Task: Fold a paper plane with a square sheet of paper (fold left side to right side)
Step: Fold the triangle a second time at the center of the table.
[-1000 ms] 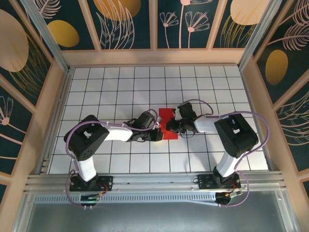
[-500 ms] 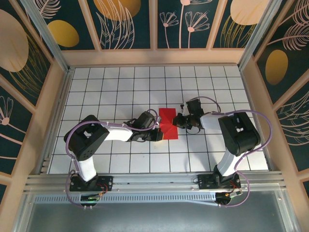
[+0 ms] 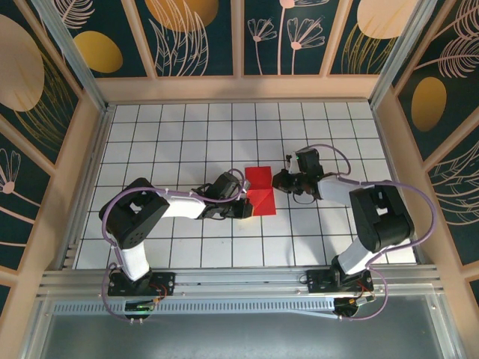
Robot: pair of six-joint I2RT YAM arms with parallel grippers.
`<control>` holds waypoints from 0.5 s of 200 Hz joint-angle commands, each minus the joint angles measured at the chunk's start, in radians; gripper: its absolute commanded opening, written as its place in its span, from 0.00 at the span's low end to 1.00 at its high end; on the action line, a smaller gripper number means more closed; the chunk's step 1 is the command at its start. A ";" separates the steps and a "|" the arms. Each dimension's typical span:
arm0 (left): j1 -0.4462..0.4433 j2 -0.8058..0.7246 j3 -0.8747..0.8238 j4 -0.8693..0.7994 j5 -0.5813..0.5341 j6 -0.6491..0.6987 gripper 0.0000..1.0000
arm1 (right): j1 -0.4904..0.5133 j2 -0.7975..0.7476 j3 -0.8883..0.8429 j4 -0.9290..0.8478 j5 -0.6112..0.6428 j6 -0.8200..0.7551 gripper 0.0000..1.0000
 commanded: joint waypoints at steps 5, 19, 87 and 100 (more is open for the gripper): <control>-0.001 0.009 -0.008 -0.090 -0.028 -0.008 0.00 | 0.067 0.002 -0.040 0.071 -0.057 0.057 0.00; -0.001 0.007 -0.005 -0.091 -0.028 -0.009 0.00 | 0.091 0.029 -0.041 0.105 -0.073 0.081 0.00; 0.001 -0.053 0.049 -0.138 -0.073 -0.010 0.00 | 0.085 0.144 -0.034 0.084 -0.038 0.081 0.00; 0.003 -0.062 0.065 -0.148 -0.073 -0.007 0.00 | 0.083 0.148 -0.037 0.064 -0.030 0.072 0.00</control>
